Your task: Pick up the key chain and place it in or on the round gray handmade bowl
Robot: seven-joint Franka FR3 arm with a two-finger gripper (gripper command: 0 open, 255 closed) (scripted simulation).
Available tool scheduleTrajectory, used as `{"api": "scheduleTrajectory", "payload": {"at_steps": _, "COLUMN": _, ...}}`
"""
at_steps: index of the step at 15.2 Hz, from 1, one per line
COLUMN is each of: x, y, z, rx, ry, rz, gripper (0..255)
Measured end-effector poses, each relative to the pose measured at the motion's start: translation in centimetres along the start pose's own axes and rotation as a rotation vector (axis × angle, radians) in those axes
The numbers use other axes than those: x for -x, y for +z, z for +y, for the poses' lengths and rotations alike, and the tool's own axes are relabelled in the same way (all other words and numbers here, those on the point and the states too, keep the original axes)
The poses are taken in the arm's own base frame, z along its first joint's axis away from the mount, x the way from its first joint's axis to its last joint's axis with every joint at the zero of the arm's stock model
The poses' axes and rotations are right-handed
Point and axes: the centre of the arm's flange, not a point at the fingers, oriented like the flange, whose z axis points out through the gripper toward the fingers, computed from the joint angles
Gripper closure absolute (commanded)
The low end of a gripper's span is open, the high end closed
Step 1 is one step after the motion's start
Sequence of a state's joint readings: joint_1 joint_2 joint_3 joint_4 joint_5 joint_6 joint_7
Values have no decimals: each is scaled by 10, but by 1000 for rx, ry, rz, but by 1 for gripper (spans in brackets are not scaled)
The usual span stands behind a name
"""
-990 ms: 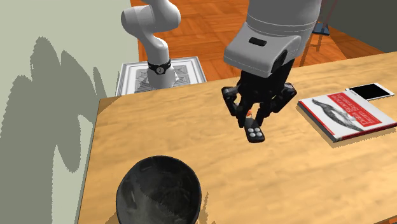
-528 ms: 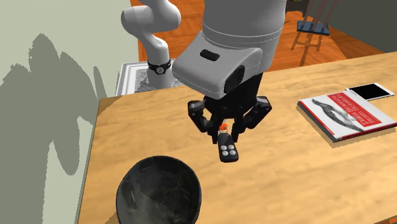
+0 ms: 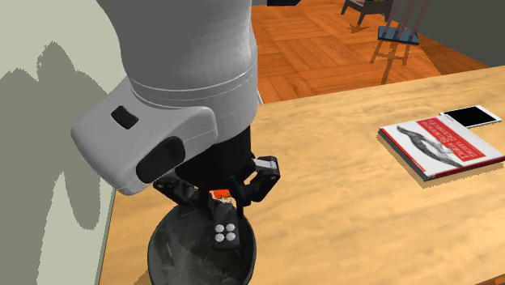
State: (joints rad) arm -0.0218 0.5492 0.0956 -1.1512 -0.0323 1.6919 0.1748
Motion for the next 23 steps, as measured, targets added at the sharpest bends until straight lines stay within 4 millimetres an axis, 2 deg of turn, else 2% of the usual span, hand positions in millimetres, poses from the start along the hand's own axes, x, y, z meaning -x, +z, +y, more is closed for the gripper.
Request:
{"api": "scheduleTrajectory", "payload": {"at_steps": 3, "x": -21, "y": -4, "z": 31, "rx": 0, "ry": 0, "rz": 1, "gripper": 255}}
{"api": "scheduleTrajectory", "payload": {"at_steps": 4, "x": -23, "y": -2, "z": 36, "rx": 0, "ry": 0, "rz": 0, "gripper": 255}}
{"api": "scheduleTrajectory", "payload": {"at_steps": 17, "x": -26, "y": 65, "z": 40, "rx": 0, "ry": -1, "rz": -1, "gripper": 255}}
{"api": "scheduleTrajectory", "payload": {"at_steps": 23, "x": -27, "y": 71, "z": 40, "rx": 0, "ry": -1, "rz": 0, "gripper": 255}}
